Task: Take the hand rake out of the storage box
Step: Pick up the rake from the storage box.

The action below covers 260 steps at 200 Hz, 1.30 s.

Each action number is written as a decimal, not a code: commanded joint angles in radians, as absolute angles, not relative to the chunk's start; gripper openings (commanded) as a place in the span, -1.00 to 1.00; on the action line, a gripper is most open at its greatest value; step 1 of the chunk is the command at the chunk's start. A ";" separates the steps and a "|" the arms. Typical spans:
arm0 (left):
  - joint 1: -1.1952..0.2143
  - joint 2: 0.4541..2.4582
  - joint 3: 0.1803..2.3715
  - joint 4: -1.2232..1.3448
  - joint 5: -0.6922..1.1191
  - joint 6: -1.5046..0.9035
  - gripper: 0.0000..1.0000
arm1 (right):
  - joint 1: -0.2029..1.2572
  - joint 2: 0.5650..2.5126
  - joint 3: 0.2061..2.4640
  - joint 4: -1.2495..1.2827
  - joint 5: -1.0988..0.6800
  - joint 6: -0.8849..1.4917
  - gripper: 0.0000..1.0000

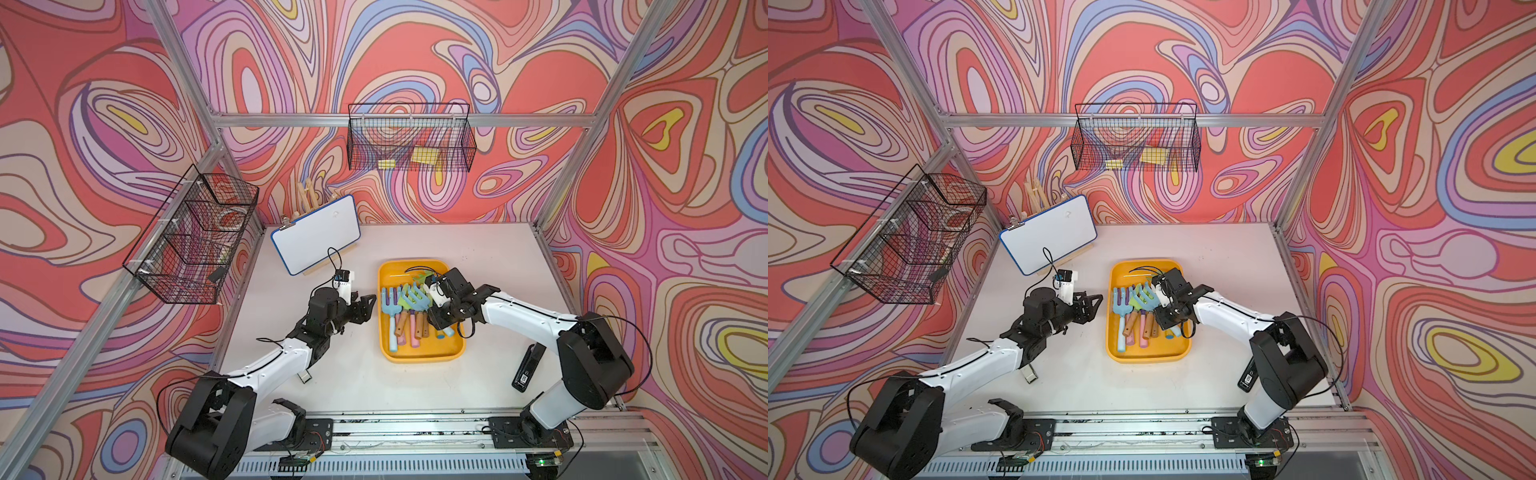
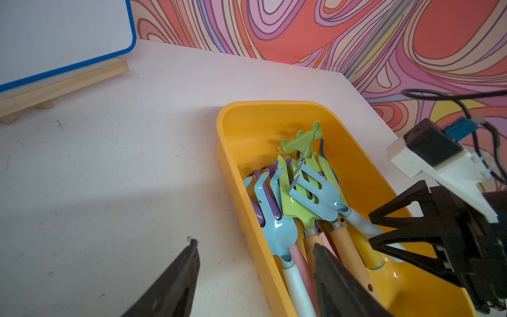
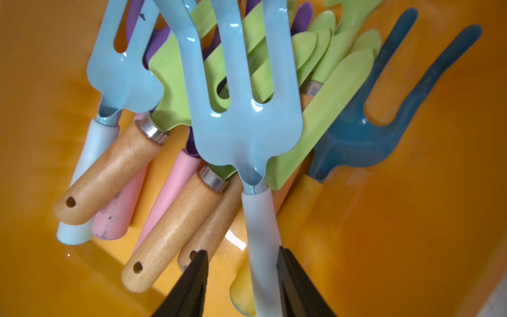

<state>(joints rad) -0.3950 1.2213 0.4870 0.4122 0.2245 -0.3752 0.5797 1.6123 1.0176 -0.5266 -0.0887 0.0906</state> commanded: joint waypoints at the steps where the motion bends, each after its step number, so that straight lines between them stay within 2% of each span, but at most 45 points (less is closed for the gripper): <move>1: -0.397 1.222 0.491 0.437 0.219 -0.382 0.41 | 0.588 1.650 1.037 -0.518 -0.078 0.096 -0.08; 77: -0.398 1.226 0.494 0.439 0.226 -0.380 0.42 | 0.593 1.702 1.050 -0.511 -0.076 0.107 -0.10; 194: -0.398 1.229 0.496 0.438 0.228 -0.380 0.43 | 0.596 1.593 1.043 -0.515 -0.066 0.161 -0.57; 260: -0.397 1.230 0.498 0.436 0.228 -0.380 0.44 | 0.595 1.474 1.050 -0.539 0.057 0.202 -0.65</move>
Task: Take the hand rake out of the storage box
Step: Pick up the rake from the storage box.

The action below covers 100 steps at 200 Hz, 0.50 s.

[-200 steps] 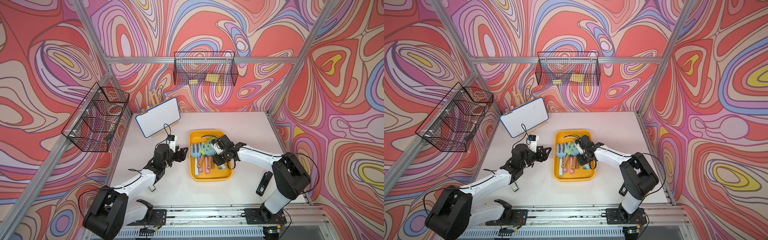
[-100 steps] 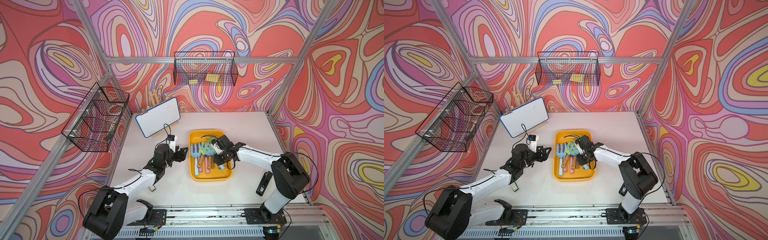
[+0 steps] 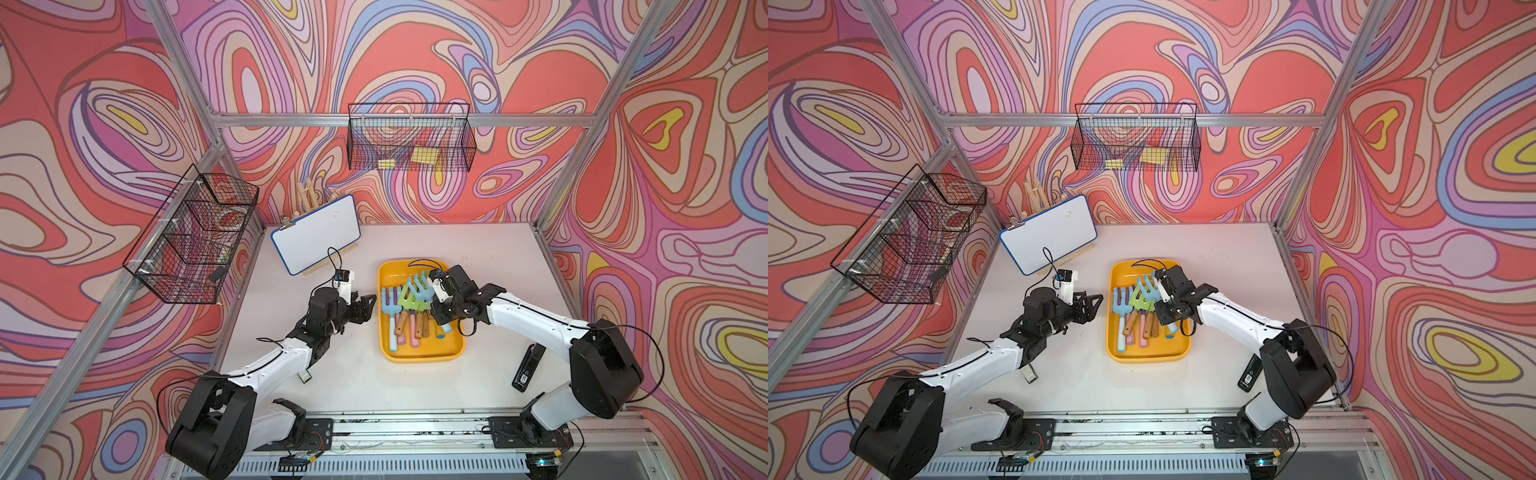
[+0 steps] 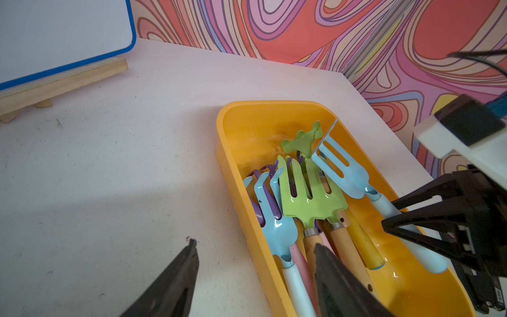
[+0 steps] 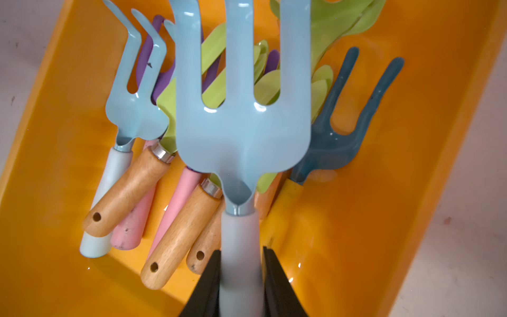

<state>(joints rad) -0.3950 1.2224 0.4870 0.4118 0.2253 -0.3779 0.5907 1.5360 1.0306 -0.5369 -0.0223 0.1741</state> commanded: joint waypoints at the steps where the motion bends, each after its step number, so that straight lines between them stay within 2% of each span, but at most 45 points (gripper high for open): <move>1: -0.398 1.232 0.497 0.436 0.228 -0.380 0.44 | 0.596 1.471 1.049 -0.539 0.059 0.203 -0.65; 100: -0.398 1.235 0.502 0.433 0.231 -0.380 0.45 | 0.568 1.322 1.052 -0.565 0.295 0.200 -0.68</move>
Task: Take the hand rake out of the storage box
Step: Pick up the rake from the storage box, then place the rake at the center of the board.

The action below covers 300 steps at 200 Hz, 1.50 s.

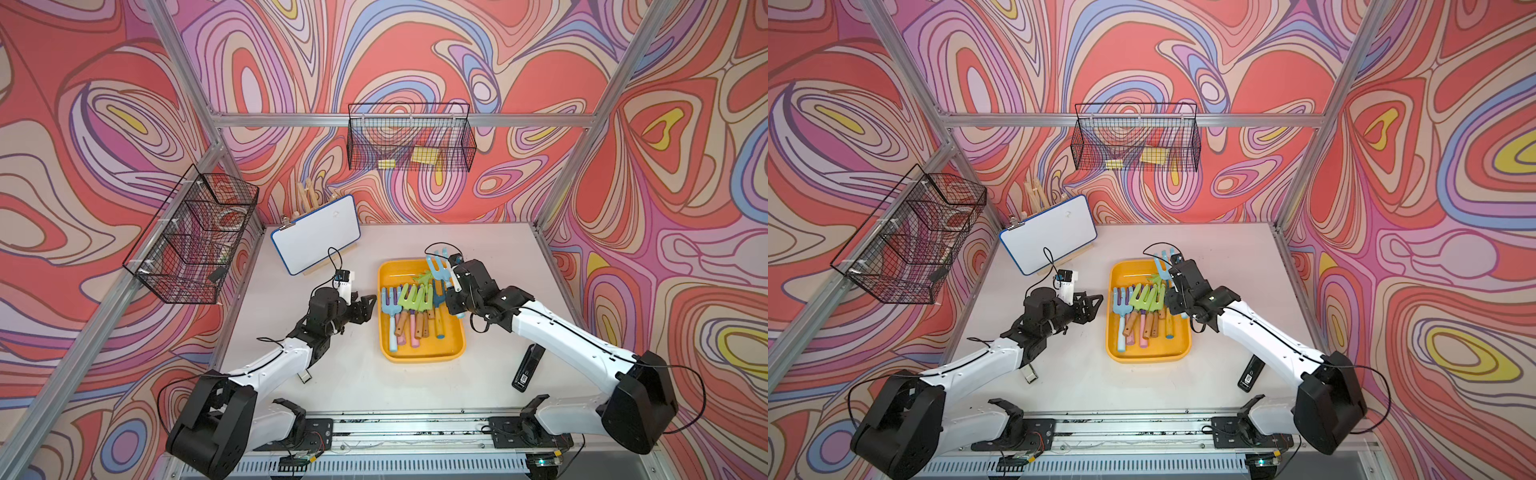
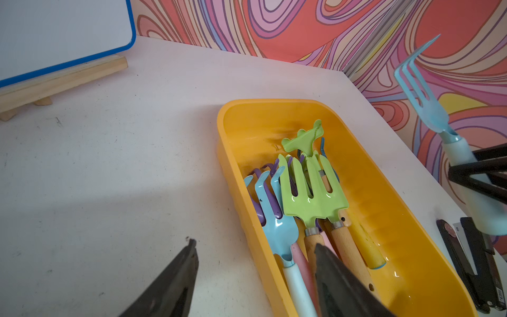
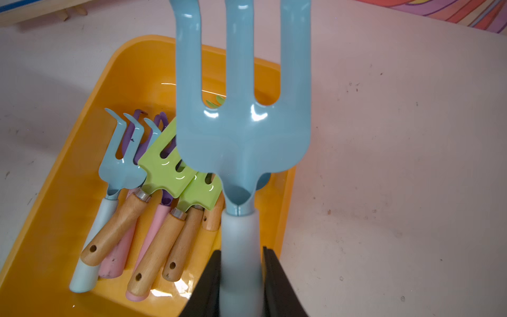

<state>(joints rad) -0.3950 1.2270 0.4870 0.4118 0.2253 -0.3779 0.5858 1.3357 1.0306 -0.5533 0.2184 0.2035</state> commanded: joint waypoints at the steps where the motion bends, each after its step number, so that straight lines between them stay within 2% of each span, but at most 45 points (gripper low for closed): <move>1: -0.398 1.235 0.502 0.434 0.231 -0.380 0.45 | 0.567 1.322 1.052 -0.565 0.295 0.200 -0.68; 72: -0.397 1.226 0.505 0.407 0.232 -0.376 0.45 | 0.395 1.342 1.043 -0.504 0.208 0.169 -0.68; 133: -0.396 1.226 0.538 0.397 0.230 -0.376 0.45 | 0.287 1.460 1.104 -0.449 0.153 0.131 -0.68; 300: -0.396 1.233 0.544 0.394 0.233 -0.374 0.46 | 0.184 1.870 1.331 -0.381 0.022 0.142 -0.63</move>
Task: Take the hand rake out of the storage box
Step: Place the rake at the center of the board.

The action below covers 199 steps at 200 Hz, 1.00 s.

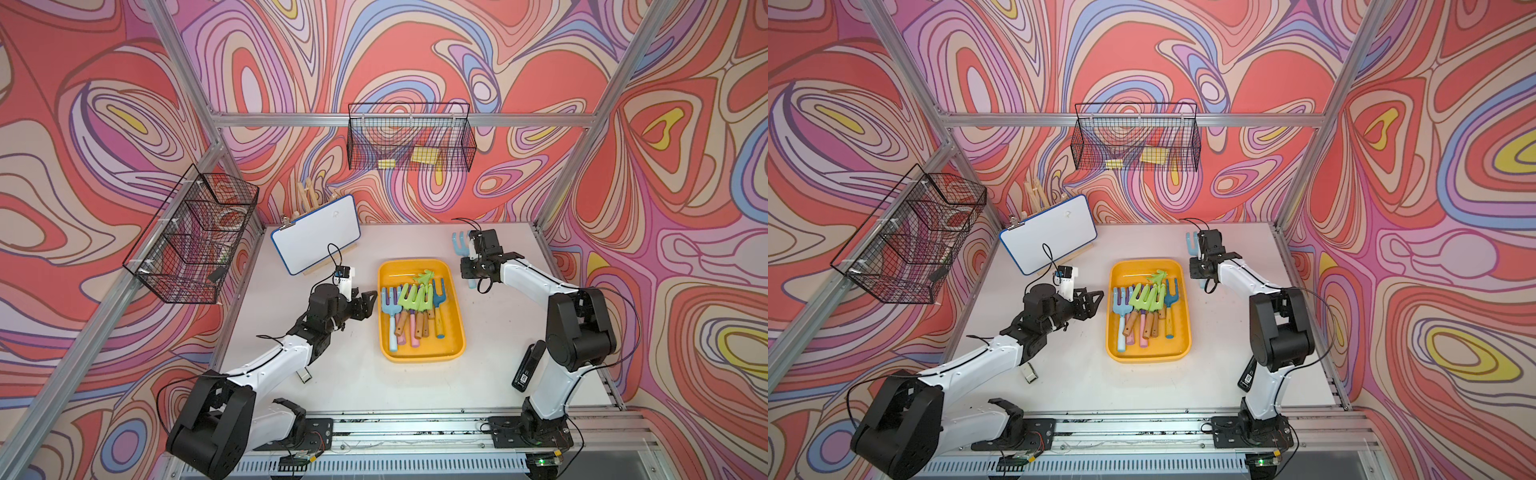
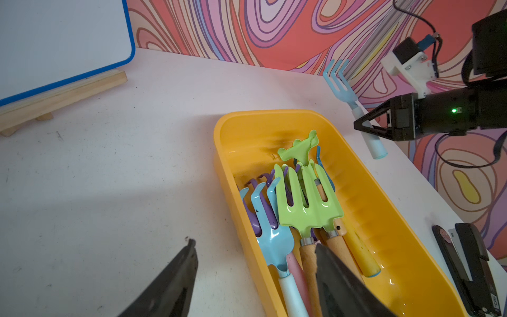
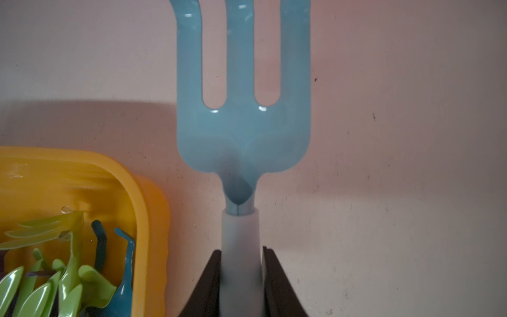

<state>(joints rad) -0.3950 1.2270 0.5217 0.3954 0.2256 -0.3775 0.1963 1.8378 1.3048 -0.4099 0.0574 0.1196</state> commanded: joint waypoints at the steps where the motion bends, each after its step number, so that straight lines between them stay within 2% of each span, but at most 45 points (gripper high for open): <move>1: -0.397 1.233 0.544 0.394 0.233 -0.374 0.46 | 0.183 1.872 1.331 -0.381 0.021 0.142 -0.63; 157: -0.398 1.243 0.552 0.389 0.236 -0.374 0.46 | 0.168 2.047 1.392 -0.387 -0.060 0.177 -0.61; 175: -0.397 1.246 0.554 0.388 0.235 -0.374 0.46 | 0.168 2.047 1.391 -0.388 -0.072 0.182 -0.56; 199: -0.397 1.246 0.555 0.387 0.236 -0.374 0.46 | 0.168 2.047 1.389 -0.389 -0.081 0.186 -0.37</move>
<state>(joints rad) -0.3950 1.2346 0.5247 0.3923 0.2256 -0.3775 0.1715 2.0350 1.3655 -0.3977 -0.0574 0.1734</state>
